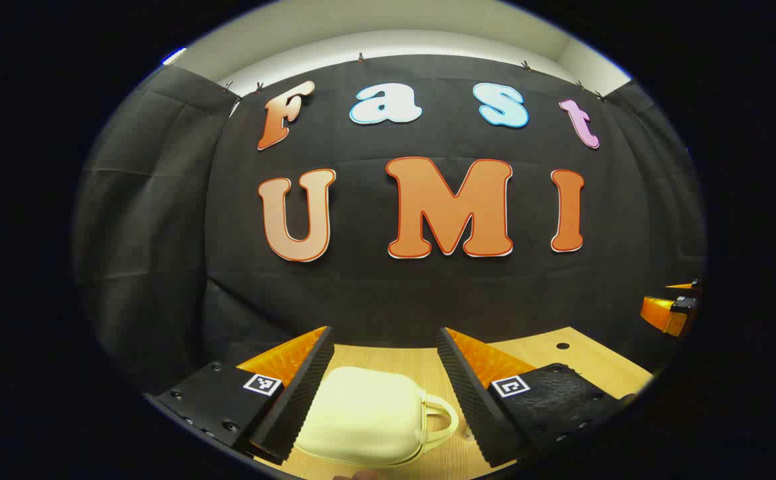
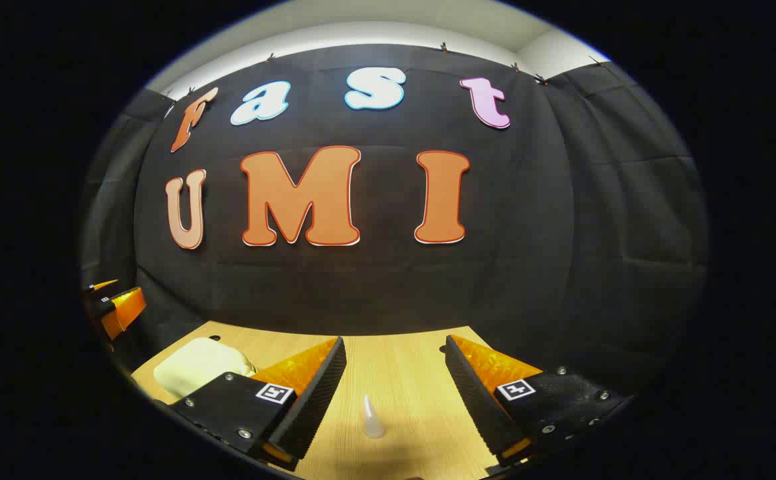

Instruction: First open the suitcase, pack the skin care products into it, and then close the suitcase.

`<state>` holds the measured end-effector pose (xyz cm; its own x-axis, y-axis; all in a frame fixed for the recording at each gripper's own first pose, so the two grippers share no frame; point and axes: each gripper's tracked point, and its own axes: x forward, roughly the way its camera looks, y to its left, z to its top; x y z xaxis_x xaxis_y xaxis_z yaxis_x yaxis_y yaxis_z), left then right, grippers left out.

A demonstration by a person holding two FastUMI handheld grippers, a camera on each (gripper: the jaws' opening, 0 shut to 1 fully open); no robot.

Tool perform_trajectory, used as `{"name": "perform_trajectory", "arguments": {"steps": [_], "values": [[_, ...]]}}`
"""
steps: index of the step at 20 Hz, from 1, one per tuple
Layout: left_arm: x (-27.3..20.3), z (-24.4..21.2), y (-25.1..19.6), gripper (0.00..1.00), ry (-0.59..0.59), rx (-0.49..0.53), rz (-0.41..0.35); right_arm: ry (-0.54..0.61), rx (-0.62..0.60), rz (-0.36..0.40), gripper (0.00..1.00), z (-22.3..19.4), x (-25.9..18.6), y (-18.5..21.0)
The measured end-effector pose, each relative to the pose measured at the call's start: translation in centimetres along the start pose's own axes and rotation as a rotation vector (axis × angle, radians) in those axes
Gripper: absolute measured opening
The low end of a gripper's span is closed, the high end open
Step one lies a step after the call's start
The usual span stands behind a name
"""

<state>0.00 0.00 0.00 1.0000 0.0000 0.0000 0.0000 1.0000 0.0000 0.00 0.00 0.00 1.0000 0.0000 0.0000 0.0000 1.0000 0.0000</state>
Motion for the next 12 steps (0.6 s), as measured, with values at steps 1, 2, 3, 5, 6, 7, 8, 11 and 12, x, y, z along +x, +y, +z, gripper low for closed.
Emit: {"name": "perform_trajectory", "arguments": {"steps": [1,2,3,5,6,7,8,11,12], "values": [[-0.3,0.0,0.1,0.98,0.000,0.006,0.001,0.007,0.000,0.001,0.95,-0.2,-0.1,0.0],[-0.3,0.1,0.0,0.98,-0.002,0.006,-0.004,0.013,0.000,0.001,0.95,-0.5,-0.1,-0.1],[-0.2,0.1,-0.4,0.96,-0.006,0.000,-0.019,0.013,0.000,-0.001,0.95,-0.5,-0.3,-0.3],[0.1,0.2,-1.4,0.96,-0.005,-0.016,-0.051,0.005,-0.005,-0.014,0.95,-0.3,-0.4,-0.7],[0.2,0.2,-1.5,0.98,-0.001,-0.013,-0.055,0.002,-0.007,-0.021,0.95,-0.3,-0.5,-0.9],[0.6,0.2,-1.7,0.96,0.001,-0.009,-0.058,0.001,-0.007,-0.026,0.95,-0.2,-0.5,-1.0],[0.8,0.2,-2.1,0.98,0.002,-0.007,-0.062,0.005,-0.007,-0.032,0.95,-0.3,-0.4,-1.1],[1.7,0.3,-3.6,0.96,0.006,-0.020,-0.095,0.012,-0.007,-0.048,0.95,-0.4,-0.3,-1.7],[2.1,0.5,-4.0,0.98,0.002,-0.022,-0.100,0.009,-0.008,-0.056,0.95,-0.2,-0.3,-2.0]]}}
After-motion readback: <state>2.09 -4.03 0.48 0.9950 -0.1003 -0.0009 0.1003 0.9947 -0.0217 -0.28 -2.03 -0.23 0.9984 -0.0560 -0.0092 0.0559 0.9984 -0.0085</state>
